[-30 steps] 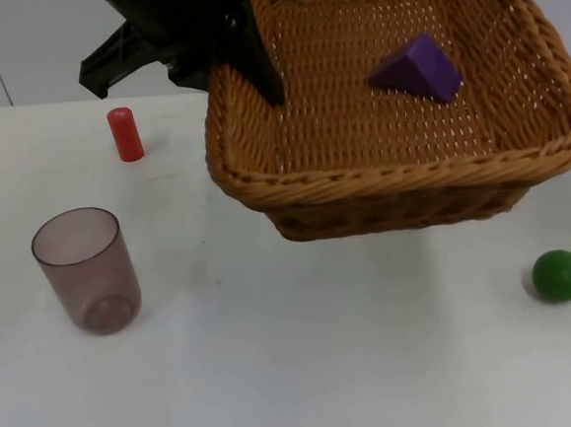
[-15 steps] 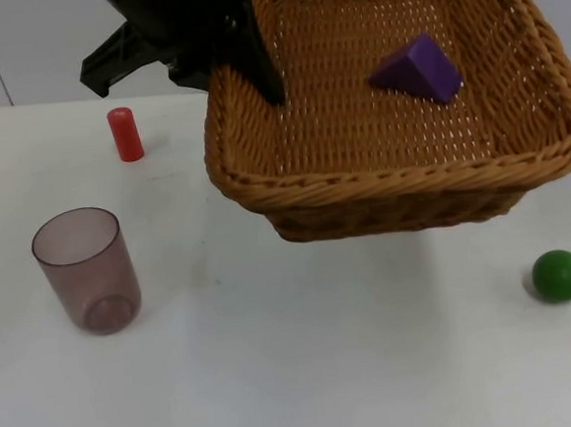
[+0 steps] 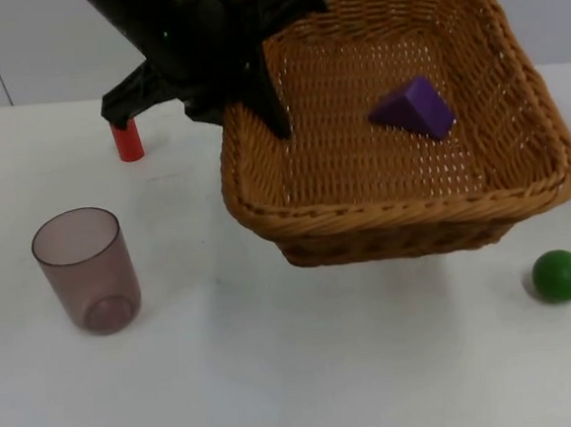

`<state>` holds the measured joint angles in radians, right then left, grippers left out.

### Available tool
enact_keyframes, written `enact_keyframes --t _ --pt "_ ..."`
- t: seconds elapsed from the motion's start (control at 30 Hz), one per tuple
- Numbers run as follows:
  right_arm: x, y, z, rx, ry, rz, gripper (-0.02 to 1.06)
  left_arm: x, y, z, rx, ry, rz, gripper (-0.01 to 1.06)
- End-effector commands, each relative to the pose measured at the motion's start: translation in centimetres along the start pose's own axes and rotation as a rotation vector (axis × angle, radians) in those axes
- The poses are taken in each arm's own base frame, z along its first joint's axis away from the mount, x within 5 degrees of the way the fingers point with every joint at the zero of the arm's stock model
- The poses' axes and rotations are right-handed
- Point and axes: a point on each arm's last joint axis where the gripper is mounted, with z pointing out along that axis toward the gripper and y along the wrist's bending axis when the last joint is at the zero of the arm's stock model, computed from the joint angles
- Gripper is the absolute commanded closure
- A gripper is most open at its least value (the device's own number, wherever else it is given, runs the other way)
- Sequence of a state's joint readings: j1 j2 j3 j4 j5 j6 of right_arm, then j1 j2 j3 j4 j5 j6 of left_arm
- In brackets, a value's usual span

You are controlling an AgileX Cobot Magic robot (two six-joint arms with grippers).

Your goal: Pick up the basket with the left hand and place the triangular block into the basket with the right hand.

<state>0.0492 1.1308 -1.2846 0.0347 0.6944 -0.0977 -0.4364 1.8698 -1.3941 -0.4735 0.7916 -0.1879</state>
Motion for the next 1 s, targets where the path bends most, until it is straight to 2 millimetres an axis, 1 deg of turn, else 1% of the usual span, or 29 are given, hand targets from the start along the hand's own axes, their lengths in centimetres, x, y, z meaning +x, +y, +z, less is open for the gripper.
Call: enact_keyframes --t 0.0,0.03,0.1,0.13,0.17,0.2,0.33,0.37,0.53,0.57,0.7,0.73,0.87,0.97 --pt "0.1 0.1 -0.2 -0.001 0.003 -0.003 0.00 -0.5 -0.1 0.4 0.008 -0.043 0.011 1.05" --pt "0.1 0.1 -0.2 -0.001 0.003 -0.003 0.00 -0.5 -0.1 0.4 0.008 -0.043 0.011 1.05" --pt "0.1 0.1 -0.2 -0.001 0.005 -0.008 0.00 -0.9 0.1 1.0 0.007 -0.068 0.045 1.05" --pt "0.1 0.1 -0.2 -0.001 0.007 -0.010 0.00 -1.0 0.2 1.8 0.015 -0.069 0.024 1.05" --pt "0.1 0.1 -0.2 -0.001 0.007 -0.010 0.00 -1.0 0.2 1.8 0.015 -0.069 0.024 1.05" --pt "0.1 0.1 -0.2 -0.001 0.007 -0.010 0.00 -1.1 0.4 2.4 0.020 -0.065 0.014 1.05" --pt "0.1 0.1 -0.2 -0.001 0.005 -0.010 0.00 -1.5 1.5 4.4 0.053 -0.039 -0.024 1.05" --pt "0.1 0.1 -0.2 -0.001 0.005 -0.010 0.00 -1.5 1.5 4.4 0.053 -0.039 -0.024 1.05" --pt "0.1 0.1 -0.2 -0.002 0.003 -0.015 0.00 -1.6 3.3 7.5 0.034 -0.005 -0.016 1.05" --pt "0.1 0.1 -0.2 -0.002 0.003 -0.015 0.00 -1.6 3.3 7.5 0.034 -0.005 -0.016 1.05" --pt "0.1 0.1 -0.2 -0.003 0.005 -0.035 0.00 -1.5 4.2 9.6 0.022 0.001 -0.027 1.05" --pt "0.1 0.1 -0.2 -0.003 0.005 -0.035 0.00 -1.5 4.2 9.6 0.022 0.001 -0.027 1.05" --pt "0.1 0.1 -0.2 -0.003 0.005 -0.035 0.00 -1.4 5.0 11.1 0.007 0.028 -0.033 1.05" --pt "0.1 0.1 -0.2 -0.003 0.005 -0.042 0.00 -1.2 5.2 11.7 0.002 0.046 -0.038 1.05"
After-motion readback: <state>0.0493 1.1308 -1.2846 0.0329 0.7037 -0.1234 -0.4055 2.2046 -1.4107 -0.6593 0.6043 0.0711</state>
